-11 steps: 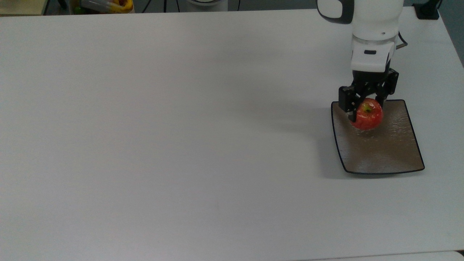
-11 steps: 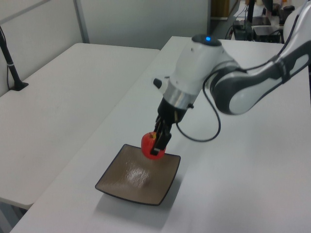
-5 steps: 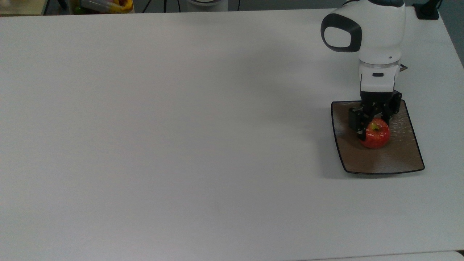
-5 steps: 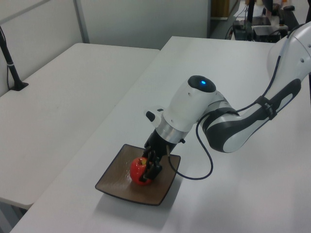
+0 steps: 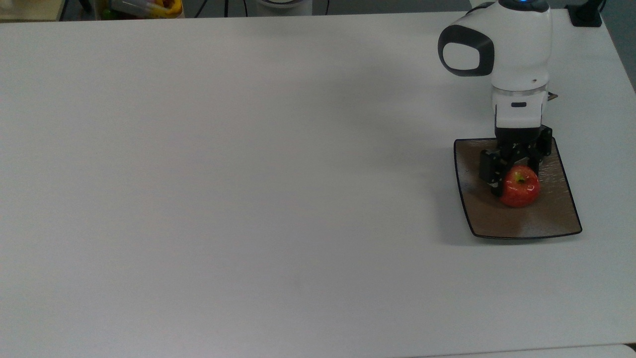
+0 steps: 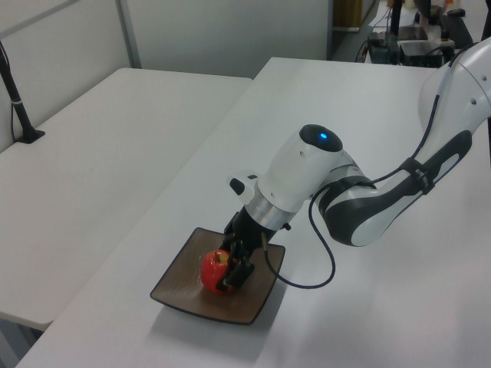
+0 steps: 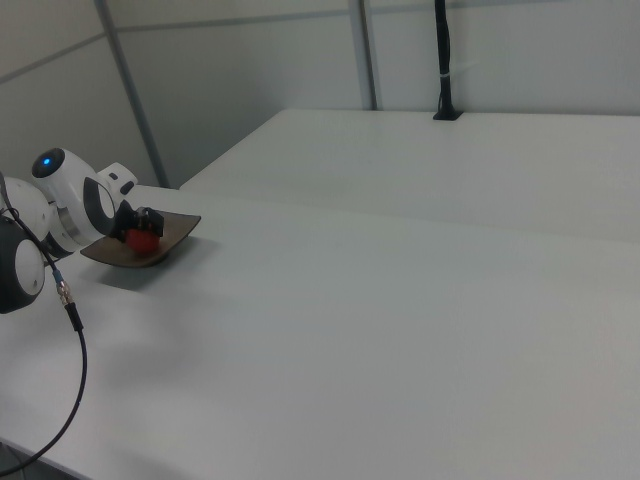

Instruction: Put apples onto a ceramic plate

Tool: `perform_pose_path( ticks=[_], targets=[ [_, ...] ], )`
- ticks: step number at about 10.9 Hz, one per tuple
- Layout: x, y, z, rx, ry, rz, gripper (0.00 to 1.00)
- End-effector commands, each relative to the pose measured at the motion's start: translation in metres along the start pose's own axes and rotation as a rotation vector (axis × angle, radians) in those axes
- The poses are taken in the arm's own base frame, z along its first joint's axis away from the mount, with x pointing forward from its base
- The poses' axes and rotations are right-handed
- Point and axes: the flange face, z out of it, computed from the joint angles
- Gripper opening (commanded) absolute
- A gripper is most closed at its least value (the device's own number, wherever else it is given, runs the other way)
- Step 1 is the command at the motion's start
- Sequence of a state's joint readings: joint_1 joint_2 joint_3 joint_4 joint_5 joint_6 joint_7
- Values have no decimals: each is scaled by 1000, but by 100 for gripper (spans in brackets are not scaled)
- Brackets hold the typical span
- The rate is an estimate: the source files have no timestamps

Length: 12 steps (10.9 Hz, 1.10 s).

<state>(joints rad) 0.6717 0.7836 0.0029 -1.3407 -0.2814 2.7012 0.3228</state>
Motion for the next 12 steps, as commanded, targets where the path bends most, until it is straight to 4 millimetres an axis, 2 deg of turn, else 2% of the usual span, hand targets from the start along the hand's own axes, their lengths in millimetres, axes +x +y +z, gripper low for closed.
perform_pose_path(
  ticks=[1, 2, 4, 6, 8, 10, 12],
  targets=[
    [0, -4, 0, -7, 25, 5, 100],
    [5, -4, -10, -7, 34, 8, 100],
    [25, -5, -56, -13, 33, 22, 100],
    [43, 5, -123, -59, -32, 80, 100],
    [50, 23, -187, -120, -110, 150, 100],
    [48, 59, -255, -178, -193, 212, 100],
    [33, 115, -323, -131, -343, 398, 100]
  ],
)
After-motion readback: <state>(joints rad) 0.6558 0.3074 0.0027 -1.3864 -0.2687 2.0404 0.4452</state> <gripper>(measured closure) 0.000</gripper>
